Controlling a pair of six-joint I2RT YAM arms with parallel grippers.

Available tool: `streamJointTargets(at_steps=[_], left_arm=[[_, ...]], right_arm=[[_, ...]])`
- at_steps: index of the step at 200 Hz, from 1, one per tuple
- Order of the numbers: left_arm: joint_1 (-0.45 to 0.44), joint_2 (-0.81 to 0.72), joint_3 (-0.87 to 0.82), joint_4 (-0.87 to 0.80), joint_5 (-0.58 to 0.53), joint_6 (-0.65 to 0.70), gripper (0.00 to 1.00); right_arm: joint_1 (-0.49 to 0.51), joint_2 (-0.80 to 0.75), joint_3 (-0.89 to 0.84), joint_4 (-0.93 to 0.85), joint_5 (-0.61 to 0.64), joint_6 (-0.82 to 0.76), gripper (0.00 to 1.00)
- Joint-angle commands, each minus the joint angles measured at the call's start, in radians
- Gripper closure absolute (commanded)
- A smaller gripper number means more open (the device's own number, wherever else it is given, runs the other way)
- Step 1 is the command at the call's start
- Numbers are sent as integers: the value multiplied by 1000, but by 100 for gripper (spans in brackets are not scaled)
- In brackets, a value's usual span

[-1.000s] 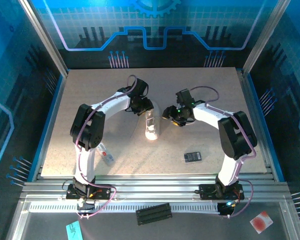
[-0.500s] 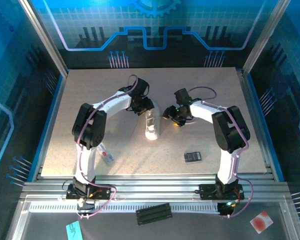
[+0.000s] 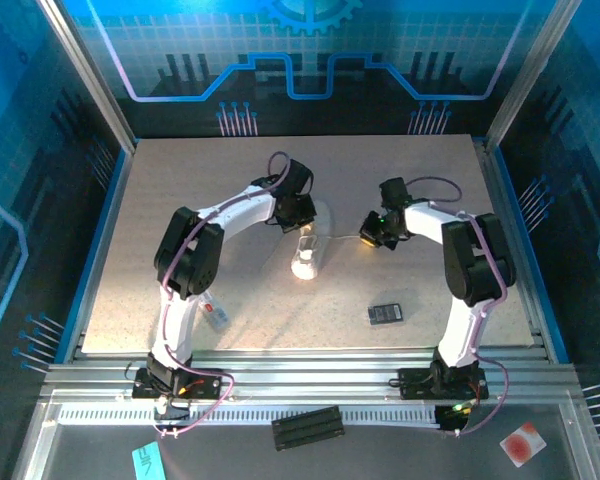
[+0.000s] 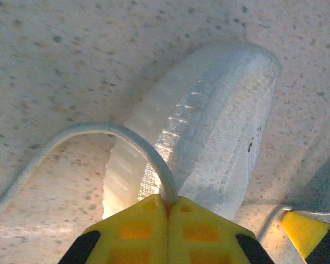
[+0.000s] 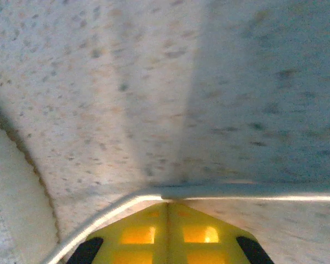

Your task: Tie the shoes

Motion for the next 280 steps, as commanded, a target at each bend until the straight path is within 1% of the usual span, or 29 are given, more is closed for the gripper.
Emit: streamJointTargets(at_steps=[1, 24, 44, 45, 49, 53, 55, 56, 57, 62, 63, 64, 68, 76, 90, 110, 143, 169, 183, 206, 227, 246, 257, 280], left_arm=[[-80, -65, -2, -34, 46, -26, 100], [-99, -119, -50, -22, 32, -51, 100], [-96, -168, -130, 14, 23, -82, 100], [-96, -170, -133, 16, 22, -83, 100], [-94, -176, -146, 20, 18, -85, 100], [-92, -181, -157, 24, 15, -85, 100], [-92, -182, -161, 24, 14, -85, 100], [-91, -183, -162, 25, 14, -85, 100], [-90, -184, -164, 25, 15, -85, 100], [-86, -183, -172, 26, 18, -87, 100], [-84, -183, -173, 26, 20, -87, 100], [-84, -182, -174, 26, 21, -88, 100], [-80, -180, -179, 27, 27, -89, 100], [-72, -177, -190, 33, 37, -94, 100], [-62, -177, -210, 46, 40, -99, 100], [-46, -172, -235, 64, 45, -112, 100], [-23, -169, -280, 82, 61, -150, 100], [-21, -183, -306, 89, 57, -161, 100], [-21, -194, -321, 95, 53, -164, 100], [-18, -209, -331, 94, 43, -157, 100], [-14, -218, -334, 90, 43, -148, 99], [-15, -221, -339, 102, 40, -143, 98], [-15, -220, -343, 113, 40, -144, 98], [-13, -210, -349, 123, 53, -139, 98]], right_arm=[[-68, -81, -51, -19, 15, -57, 100], [-108, -128, -70, -31, 17, -83, 100], [-116, -153, -66, -54, 22, -96, 100], [-117, -154, -66, -55, 22, -96, 98], [-115, -159, -65, -59, 22, -96, 95], [-112, -163, -64, -65, 21, -94, 87], [-112, -164, -64, -66, 21, -94, 86], [-111, -166, -64, -67, 21, -92, 83], [-111, -166, -64, -67, 21, -92, 83], [-104, -171, -64, -72, 22, -91, 73], [-101, -172, -63, -74, 23, -90, 69], [-101, -172, -63, -74, 23, -90, 69], [-95, -176, -64, -80, 26, -90, 64], [-80, -182, -63, -92, 38, -89, 56], [-55, -184, -62, -108, 50, -78, 48], [-15, -189, -70, -109, 30, -41, 46], [86, -201, -68, -91, 26, 17, 44], [110, -161, -45, -71, -3, 52, 44], [129, -112, 5, -112, 37, 35, 41], [145, -43, 70, -179, 42, 40, 38], [178, -43, 73, -203, 67, 68, 36], [203, -53, 72, -206, 70, 104, 31], [221, -46, 86, -212, 72, 117, 27], [247, -1, 123, -213, 79, 135, 25]])
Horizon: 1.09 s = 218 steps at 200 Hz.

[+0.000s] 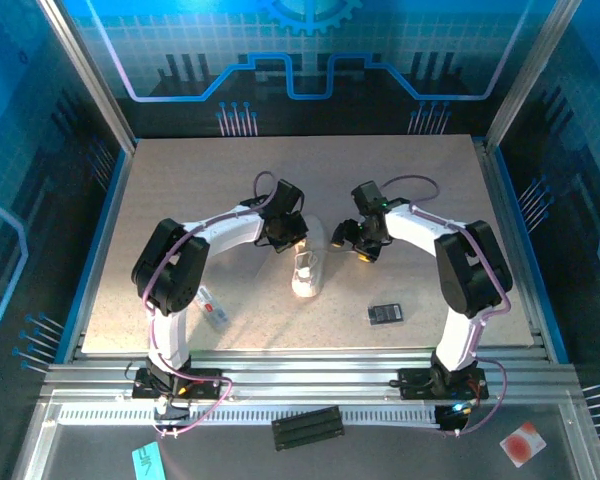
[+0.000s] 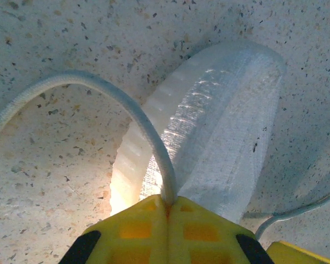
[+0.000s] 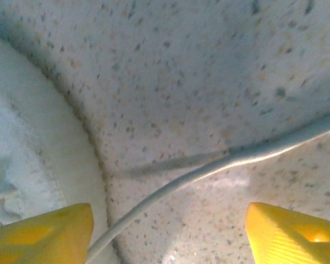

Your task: Tie the shoes

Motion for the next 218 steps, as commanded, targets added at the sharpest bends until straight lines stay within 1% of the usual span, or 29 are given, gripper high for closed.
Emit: streamJointTargets(at_steps=[1, 41, 50, 61, 69, 71, 73, 76, 77, 78, 83, 84, 85, 87, 88, 90, 91, 93, 95, 96, 100, 106, 114, 142, 162, 191, 218], left_arm=[[-2, -23, -27, -25, 54, 11, 98], [3, -48, -56, -27, 59, 32, 94], [5, -58, -64, -26, 57, 40, 91], [10, -72, -72, -29, 53, 49, 83], [16, -83, -80, -29, 54, 54, 76], [17, -86, -81, -30, 54, 57, 74], [19, -90, -83, -32, 55, 59, 72], [22, -95, -86, -33, 55, 62, 70], [23, -97, -87, -34, 56, 63, 69], [24, -99, -88, -34, 56, 64, 69], [29, -110, -94, -34, 57, 69, 65], [30, -112, -96, -35, 58, 71, 65], [31, -115, -97, -34, 58, 72, 64], [34, -120, -99, -33, 60, 74, 63], [34, -123, -101, -33, 60, 76, 62], [36, -126, -104, -31, 63, 77, 61], [37, -129, -106, -31, 63, 79, 61], [39, -135, -109, -31, 64, 80, 60], [40, -140, -113, -30, 64, 83, 59], [41, -141, -114, -30, 64, 83, 58], [45, -154, -121, -32, 63, 86, 57], [51, -169, -128, -40, 58, 89, 53], [62, -191, -140, -46, 55, 96, 51], [112, -241, -186, -31, 79, 88, 49], [136, -245, -197, -12, 94, 84, 49], [146, -202, -178, 34, 136, 59, 49], [145, -149, -150, 89, 160, 6, 51]], right_arm=[[32, 49, 60, -38, 18, 51, 25], [63, 169, 147, -92, 15, 57, 25], [69, 188, 166, -110, 21, 50, 27], [73, 205, 182, -120, 22, 45, 32], [72, 212, 187, -117, 18, 41, 39], [72, 213, 188, -117, 18, 40, 40], [72, 214, 189, -114, 21, 37, 44], [70, 214, 189, -110, 22, 34, 48], [70, 214, 189, -110, 22, 34, 48], [70, 215, 189, -107, 25, 32, 51], [69, 213, 190, -102, 29, 25, 59], [69, 213, 190, -102, 29, 25, 59], [68, 213, 190, -100, 33, 22, 62], [66, 212, 191, -98, 37, 18, 65], [66, 212, 191, -98, 37, 18, 65], [65, 211, 192, -94, 40, 12, 70], [65, 211, 192, -94, 40, 12, 70], [62, 210, 192, -91, 44, 7, 75], [62, 210, 192, -90, 46, 5, 77], [59, 209, 193, -89, 48, 2, 80], [56, 206, 193, -83, 53, -5, 86], [50, 201, 190, -70, 55, -16, 93], [40, 195, 190, -54, 55, -32, 100], [18, 172, 214, -38, 64, -83, 100], [19, 155, 238, -46, 84, -118, 100], [18, 119, 235, -23, 113, -156, 100], [24, 85, 226, -2, 123, -181, 100]])
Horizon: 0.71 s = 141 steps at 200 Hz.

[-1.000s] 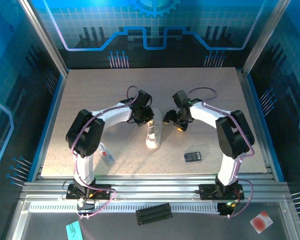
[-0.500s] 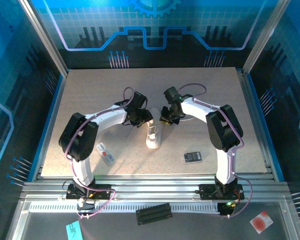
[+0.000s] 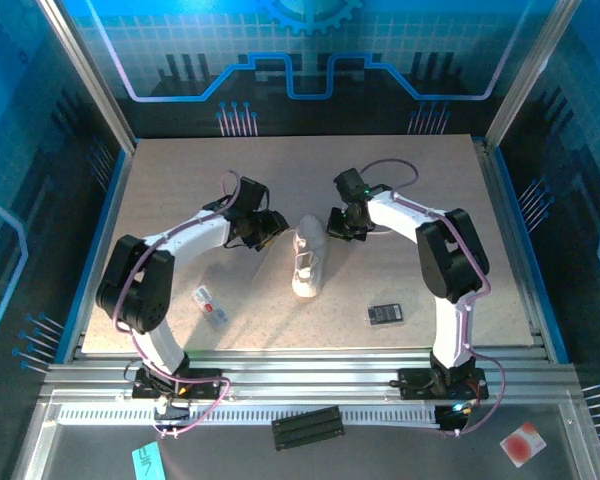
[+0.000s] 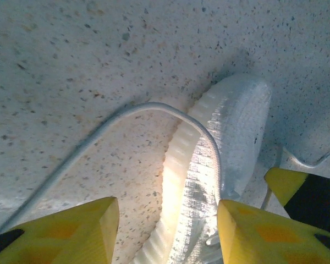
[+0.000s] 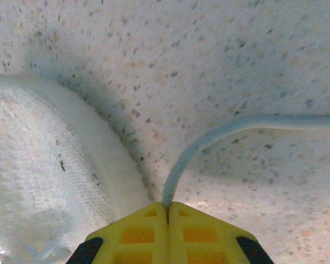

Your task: Tie the shoes

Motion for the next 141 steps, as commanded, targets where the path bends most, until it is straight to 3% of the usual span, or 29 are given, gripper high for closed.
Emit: streamJointTargets(at_steps=[1, 106, 141], left_arm=[[1, 55, 31, 60, 56, -56, 51], [-39, 225, 160, 111, 76, -124, 59], [-62, 227, 140, 131, 81, -149, 71]], right_arm=[[1, -74, 3, 20, 58, -52, 100], [19, -142, 4, 30, 61, -128, 100], [20, -164, -9, 35, 56, -132, 100]])
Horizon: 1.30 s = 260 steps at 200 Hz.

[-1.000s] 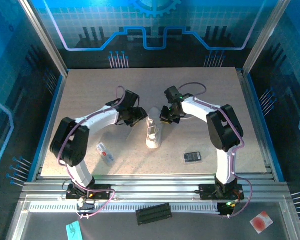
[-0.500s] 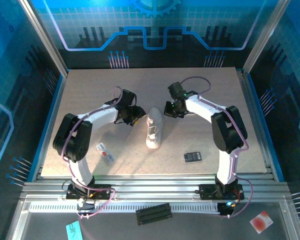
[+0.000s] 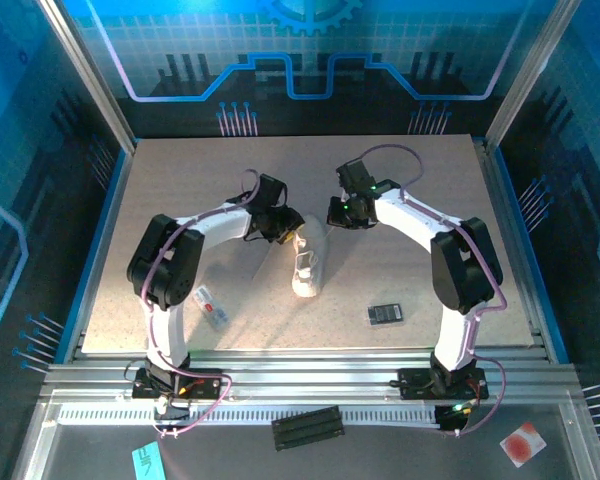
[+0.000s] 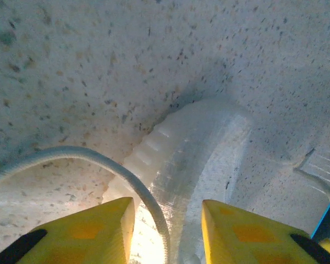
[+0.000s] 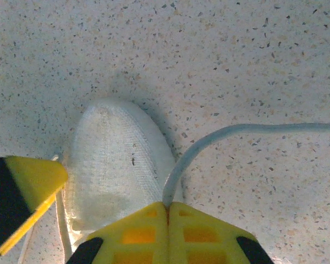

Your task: Tie the shoes

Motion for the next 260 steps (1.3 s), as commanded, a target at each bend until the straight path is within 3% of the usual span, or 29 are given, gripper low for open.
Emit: streamJointTargets(at_steps=[1, 31, 57, 87, 163, 229, 260], left_arm=[[-17, 6, 2, 18, 25, -25, 71], [-7, -61, -27, -4, -24, 18, 100], [20, -155, -50, -27, -81, 90, 100], [30, -208, -40, -41, -65, 172, 100], [10, -113, -48, 1, 24, 161, 100], [-2, -40, -70, 68, 25, 76, 77], [-2, -38, -75, 81, 21, 59, 71]], right_arm=[[5, -55, -9, -3, 16, -20, 100], [5, -91, -23, 9, 18, -31, 100], [5, -136, -44, 34, 12, -59, 100], [5, -166, -60, 54, 3, -97, 100], [25, -238, -105, 39, 29, -128, 100], [22, -205, -60, -10, 39, -177, 100], [25, -185, -36, -19, 18, -185, 100]])
